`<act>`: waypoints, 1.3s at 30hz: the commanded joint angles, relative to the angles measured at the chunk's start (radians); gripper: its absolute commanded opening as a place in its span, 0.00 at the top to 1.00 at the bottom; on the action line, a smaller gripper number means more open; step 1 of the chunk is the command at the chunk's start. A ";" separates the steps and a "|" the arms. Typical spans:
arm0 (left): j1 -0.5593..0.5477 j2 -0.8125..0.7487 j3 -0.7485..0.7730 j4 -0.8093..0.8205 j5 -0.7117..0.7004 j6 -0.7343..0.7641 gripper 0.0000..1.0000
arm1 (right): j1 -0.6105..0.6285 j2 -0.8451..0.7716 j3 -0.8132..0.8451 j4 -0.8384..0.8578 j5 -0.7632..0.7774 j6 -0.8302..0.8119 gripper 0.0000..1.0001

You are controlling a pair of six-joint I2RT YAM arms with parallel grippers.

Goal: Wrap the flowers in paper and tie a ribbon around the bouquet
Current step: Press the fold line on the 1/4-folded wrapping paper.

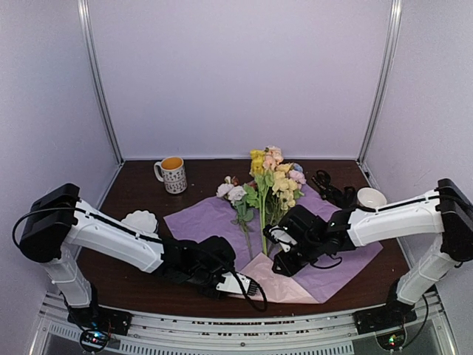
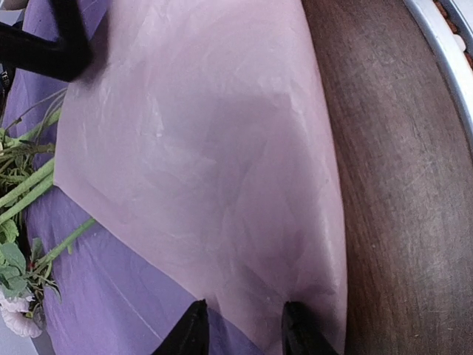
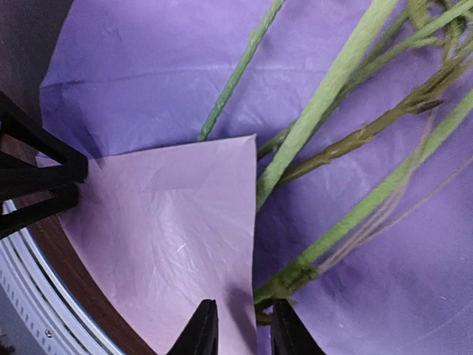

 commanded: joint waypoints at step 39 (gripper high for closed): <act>-0.010 0.045 -0.032 -0.074 -0.013 0.001 0.64 | 0.155 -0.541 -0.183 -0.369 0.085 0.538 1.00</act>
